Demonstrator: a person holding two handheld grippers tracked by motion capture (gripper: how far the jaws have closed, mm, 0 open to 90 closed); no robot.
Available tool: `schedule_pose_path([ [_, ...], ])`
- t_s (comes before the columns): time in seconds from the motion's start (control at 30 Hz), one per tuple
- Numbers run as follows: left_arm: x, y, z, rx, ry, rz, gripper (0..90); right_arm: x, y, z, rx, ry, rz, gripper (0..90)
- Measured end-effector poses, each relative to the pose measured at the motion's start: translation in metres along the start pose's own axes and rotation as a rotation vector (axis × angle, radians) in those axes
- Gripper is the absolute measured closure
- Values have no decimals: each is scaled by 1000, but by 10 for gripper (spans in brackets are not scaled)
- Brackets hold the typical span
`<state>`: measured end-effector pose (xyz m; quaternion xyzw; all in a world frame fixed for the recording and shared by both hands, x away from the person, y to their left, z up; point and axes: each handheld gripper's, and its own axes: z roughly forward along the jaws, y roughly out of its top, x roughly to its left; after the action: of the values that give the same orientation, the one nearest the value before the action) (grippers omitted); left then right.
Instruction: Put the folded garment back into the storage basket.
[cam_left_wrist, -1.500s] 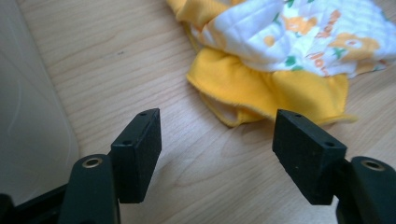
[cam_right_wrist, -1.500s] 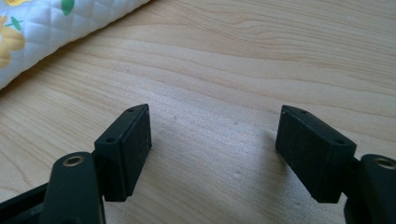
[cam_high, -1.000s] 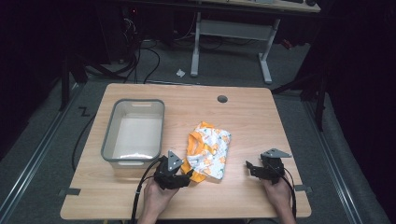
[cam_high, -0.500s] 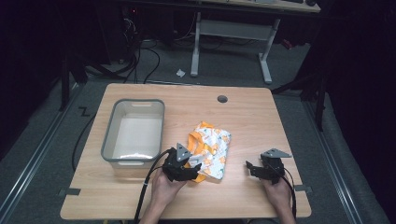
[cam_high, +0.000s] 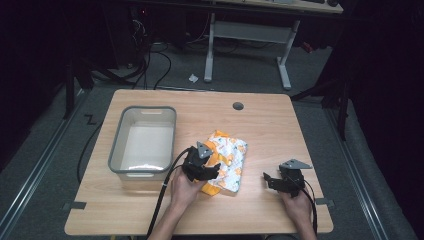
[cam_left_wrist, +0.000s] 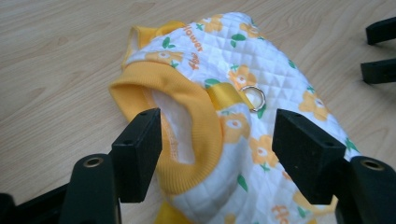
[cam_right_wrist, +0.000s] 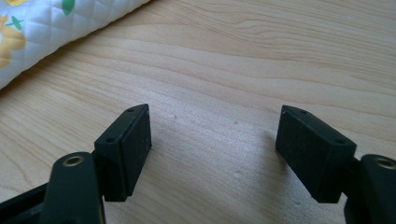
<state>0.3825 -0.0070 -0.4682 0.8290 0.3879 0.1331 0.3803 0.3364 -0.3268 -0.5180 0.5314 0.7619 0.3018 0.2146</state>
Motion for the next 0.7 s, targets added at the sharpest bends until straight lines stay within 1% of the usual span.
schedule_pose_path([
  [0.1, 3, 6, 7, 3, 11, -19, 318, 0, 0, 0, 0, 0, 0, 270],
  [0.13, 4, 8, 10, 8, 7, -34, 306, 0, 0, 0, 0, 0, 0, 270],
  [0.17, 4, 8, 12, 13, 6, -41, 289, 0, 0, 0, 0, 0, 0, 270],
  [0.27, 4, 11, 20, 23, 24, -35, 272, 0, 0, 0, 0, 0, 0, 270],
  [0.43, 10, 10, 30, 41, 51, -64, 262, 0, 0, 0, 0, 0, 0, 270],
  [0.5, 13, 9, 36, 58, 57, -72, 262, 0, 0, 0, 0, 0, 0, 270],
  [0.57, 16, 7, 42, 85, 59, -85, 261, 0, 0, 0, 0, 0, 0, 270],
  [0.63, 18, 5, 47, 100, 65, -94, 257, 0, 0, 0, 0, 0, 0, 270],
  [0.7, 19, 4, 50, 110, 66, -94, 254, 0, 0, 0, 0, 1, 0, 270],
])
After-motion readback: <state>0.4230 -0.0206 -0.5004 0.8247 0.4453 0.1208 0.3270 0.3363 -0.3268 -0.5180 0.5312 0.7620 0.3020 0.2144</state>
